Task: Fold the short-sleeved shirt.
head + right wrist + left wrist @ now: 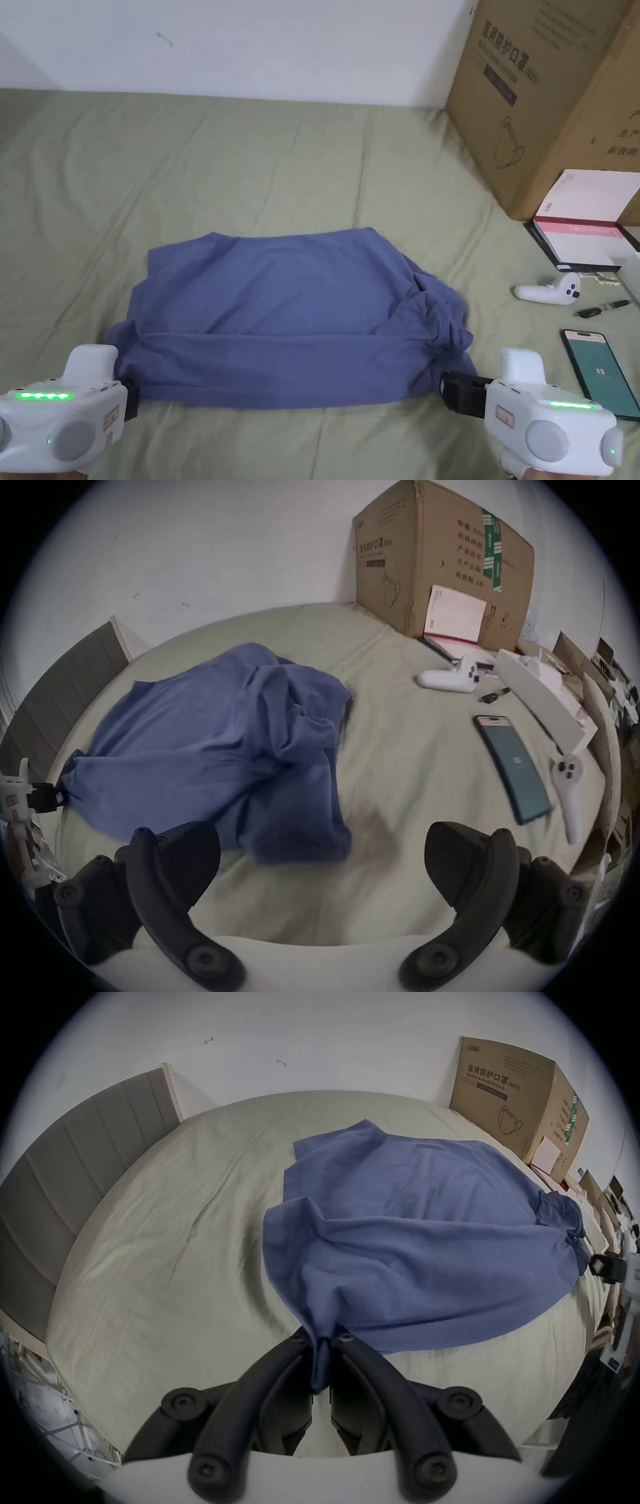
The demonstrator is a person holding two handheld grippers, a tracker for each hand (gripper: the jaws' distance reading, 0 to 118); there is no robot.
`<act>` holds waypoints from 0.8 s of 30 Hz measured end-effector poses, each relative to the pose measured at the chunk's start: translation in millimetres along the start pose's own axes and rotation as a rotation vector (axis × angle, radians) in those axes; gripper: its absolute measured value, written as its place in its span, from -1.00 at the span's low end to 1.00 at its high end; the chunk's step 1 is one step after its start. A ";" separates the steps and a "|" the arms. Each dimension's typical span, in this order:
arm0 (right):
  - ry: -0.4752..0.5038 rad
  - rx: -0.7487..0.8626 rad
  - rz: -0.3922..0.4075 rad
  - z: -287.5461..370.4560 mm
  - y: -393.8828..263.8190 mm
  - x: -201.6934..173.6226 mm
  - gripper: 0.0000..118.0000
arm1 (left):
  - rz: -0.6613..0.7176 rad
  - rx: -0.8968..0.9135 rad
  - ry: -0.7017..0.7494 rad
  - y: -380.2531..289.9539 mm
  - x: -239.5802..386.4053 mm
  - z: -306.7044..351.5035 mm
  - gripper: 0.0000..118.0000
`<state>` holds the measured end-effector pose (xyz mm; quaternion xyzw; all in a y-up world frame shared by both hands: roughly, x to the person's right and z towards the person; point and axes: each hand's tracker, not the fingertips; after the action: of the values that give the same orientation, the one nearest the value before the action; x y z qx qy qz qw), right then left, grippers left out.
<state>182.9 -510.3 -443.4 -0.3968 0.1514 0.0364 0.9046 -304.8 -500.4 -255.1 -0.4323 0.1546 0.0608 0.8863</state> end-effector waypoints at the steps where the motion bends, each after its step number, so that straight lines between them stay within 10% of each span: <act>1: 0.037 -0.023 -0.019 -7.1 3.1 0.4 0.83 | 0.001 -0.001 -0.002 0.3 -0.3 0.8 -0.88; 2: 0.053 -0.034 -0.027 -14.8 6.5 0.9 0.44 | -0.001 -0.002 -0.005 0.1 -0.1 1.2 -0.89; 4: 0.106 -0.056 -0.077 -14.5 7.4 7.5 -0.95 | -0.027 -0.003 -0.008 1.1 -0.7 3.9 -0.90; 24: 0.077 -0.184 0.074 113.9 -13.3 4.6 -0.95 | -0.117 -0.047 -0.047 -24.2 -15.5 109.5 -0.93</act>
<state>217.7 -436.7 -362.6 -0.4733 0.1964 0.0683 0.8560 -289.4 -429.0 -168.6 -0.4597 0.1066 0.0227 0.8814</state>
